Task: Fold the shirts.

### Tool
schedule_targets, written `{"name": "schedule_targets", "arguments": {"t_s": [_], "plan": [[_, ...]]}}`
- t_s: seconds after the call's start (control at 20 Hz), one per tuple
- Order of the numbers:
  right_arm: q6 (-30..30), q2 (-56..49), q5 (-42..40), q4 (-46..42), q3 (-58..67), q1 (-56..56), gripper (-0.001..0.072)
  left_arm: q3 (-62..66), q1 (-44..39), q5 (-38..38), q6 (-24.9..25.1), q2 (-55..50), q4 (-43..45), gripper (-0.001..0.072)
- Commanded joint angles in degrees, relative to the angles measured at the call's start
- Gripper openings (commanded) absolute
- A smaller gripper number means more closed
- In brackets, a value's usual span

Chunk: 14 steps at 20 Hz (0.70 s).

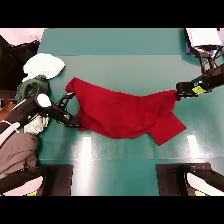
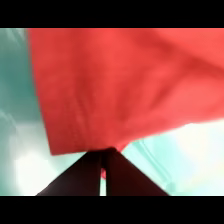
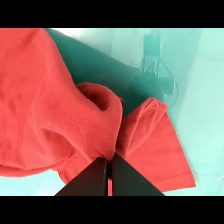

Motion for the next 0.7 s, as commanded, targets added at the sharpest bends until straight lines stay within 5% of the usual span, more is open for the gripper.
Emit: {"name": "schedule_targets", "arguments": {"t_s": [0.0,0.15,0.2,0.25,0.3,0.5,0.65], "plan": [[-1.7,0.0,1.4,-0.3,0.0,-0.1,0.0017,5.9,0.1,-8.7,2.3,1.4,4.9,0.0024],[-2.1,-0.2,0.2,-0.1,0.0,-2.1,0.002,9.2,0.1,-10.4,2.4,4.0,7.8,0.0024],[-2.6,-0.4,-0.4,0.5,0.0,-3.5,0.0188,9.8,0.1,-10.6,2.4,4.5,7.9,0.0024],[-2.9,-0.8,-0.6,0.4,0.0,-5.1,0.0523,10.3,0.1,-10.8,2.4,4.9,7.9,0.0025],[-3.3,-1.3,-0.2,0.5,0.0,-6.9,0.0617,10.3,0.1,-10.8,2.4,5.3,8.0,0.0024],[-14.5,0.2,-1.4,12.1,-8.2,-15.0,0.0616,10.3,0.1,-10.9,2.3,5.3,8.6,0.0025],[-17.2,1.9,-2.3,13.5,-16.1,-19.7,0.0616,10.3,0.1,-11.3,2.3,5.3,8.6,0.0025]]}}
